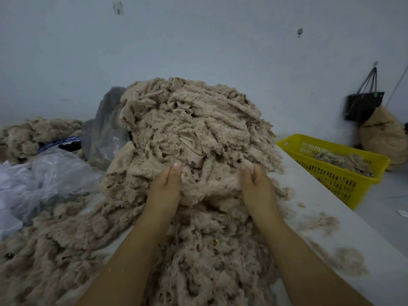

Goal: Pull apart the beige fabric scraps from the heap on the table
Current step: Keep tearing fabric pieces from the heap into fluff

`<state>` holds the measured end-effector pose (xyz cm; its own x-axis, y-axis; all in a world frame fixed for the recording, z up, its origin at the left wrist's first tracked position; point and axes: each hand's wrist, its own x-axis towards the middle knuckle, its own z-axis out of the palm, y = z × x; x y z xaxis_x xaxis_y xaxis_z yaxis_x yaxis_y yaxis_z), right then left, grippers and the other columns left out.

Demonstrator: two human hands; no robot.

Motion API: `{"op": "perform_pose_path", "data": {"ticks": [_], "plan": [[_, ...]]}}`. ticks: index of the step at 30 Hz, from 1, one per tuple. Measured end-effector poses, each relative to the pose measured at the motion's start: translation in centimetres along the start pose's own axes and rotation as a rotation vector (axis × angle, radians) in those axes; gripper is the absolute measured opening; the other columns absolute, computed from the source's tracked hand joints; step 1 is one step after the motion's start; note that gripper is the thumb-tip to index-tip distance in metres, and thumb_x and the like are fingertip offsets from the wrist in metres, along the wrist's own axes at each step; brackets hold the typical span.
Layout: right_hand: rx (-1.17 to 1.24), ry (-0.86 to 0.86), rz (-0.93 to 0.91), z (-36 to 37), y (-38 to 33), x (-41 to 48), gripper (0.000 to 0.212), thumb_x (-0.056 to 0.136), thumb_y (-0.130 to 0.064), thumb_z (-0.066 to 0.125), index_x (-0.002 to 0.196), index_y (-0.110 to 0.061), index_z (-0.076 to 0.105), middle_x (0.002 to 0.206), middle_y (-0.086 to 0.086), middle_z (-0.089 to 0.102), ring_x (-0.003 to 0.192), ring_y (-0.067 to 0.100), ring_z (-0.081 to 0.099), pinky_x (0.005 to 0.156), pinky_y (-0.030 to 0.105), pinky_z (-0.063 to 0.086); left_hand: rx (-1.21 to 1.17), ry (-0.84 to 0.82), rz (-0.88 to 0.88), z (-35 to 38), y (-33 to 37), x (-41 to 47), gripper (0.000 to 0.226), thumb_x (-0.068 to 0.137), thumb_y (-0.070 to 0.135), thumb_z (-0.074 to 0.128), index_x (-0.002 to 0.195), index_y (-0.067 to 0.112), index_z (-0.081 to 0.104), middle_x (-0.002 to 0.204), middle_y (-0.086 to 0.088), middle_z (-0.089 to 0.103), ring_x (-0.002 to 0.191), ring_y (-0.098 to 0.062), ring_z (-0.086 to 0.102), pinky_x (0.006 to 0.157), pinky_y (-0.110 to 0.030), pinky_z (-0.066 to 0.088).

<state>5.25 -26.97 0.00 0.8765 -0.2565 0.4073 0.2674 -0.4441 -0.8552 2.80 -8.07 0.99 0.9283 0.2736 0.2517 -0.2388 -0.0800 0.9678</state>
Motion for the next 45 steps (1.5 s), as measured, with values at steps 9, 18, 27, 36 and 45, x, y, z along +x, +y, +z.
{"op": "perform_pose_path", "data": {"ticks": [9,18,27,36,45], "plan": [[0.450,0.147,0.244,-0.6,0.1,1.1,0.030,0.099,-0.053,0.047,0.089,-0.028,0.058,0.067,-0.009,0.053,0.061,0.010,0.050,0.066,0.036,0.040,0.139,0.091,0.123,-0.8,0.0,-0.1,0.052,0.102,0.049,0.044,0.053,0.033,0.050,0.044,0.009,0.043,0.040,-0.003,0.038,0.039,-0.013,0.033],[0.557,-0.315,0.069,1.2,-1.5,-0.7,0.026,0.093,-0.052,0.060,0.117,-0.042,0.066,0.109,-0.013,0.073,0.099,0.005,0.069,0.082,0.025,0.058,0.297,-0.371,0.237,1.8,-0.2,-1.9,0.018,0.088,0.048,0.066,0.080,0.064,0.066,0.077,0.035,0.068,0.071,0.015,0.063,0.059,-0.001,0.042],[-0.184,-0.454,-0.244,-0.2,-0.1,0.1,0.022,0.098,-0.034,0.057,0.079,-0.046,0.055,0.097,-0.013,0.053,0.095,0.010,0.050,0.074,0.020,0.038,-0.321,0.192,-0.194,-1.2,0.5,0.3,0.028,0.095,0.043,0.063,0.075,0.025,0.071,0.066,-0.001,0.067,0.076,-0.026,0.062,0.080,-0.050,0.055],[-0.233,-0.708,-0.246,0.2,-0.6,-0.9,0.033,0.085,-0.068,0.059,0.087,-0.035,0.054,0.093,-0.009,0.053,0.078,0.010,0.053,0.061,0.023,0.038,-0.470,0.235,-0.252,-1.6,0.0,1.1,0.043,0.093,0.044,0.065,0.124,0.015,0.066,0.115,-0.009,0.073,0.105,-0.028,0.071,0.094,-0.054,0.055],[0.659,-0.327,0.265,-0.4,-1.7,0.1,0.027,0.100,-0.032,0.057,0.075,-0.032,0.066,0.102,0.002,0.068,0.095,0.019,0.063,0.089,0.046,0.049,0.018,0.085,-0.033,-0.7,-0.7,0.4,0.021,0.098,0.039,0.058,0.110,0.023,0.062,0.078,0.010,0.072,0.064,-0.008,0.064,0.057,-0.023,0.051]]}}
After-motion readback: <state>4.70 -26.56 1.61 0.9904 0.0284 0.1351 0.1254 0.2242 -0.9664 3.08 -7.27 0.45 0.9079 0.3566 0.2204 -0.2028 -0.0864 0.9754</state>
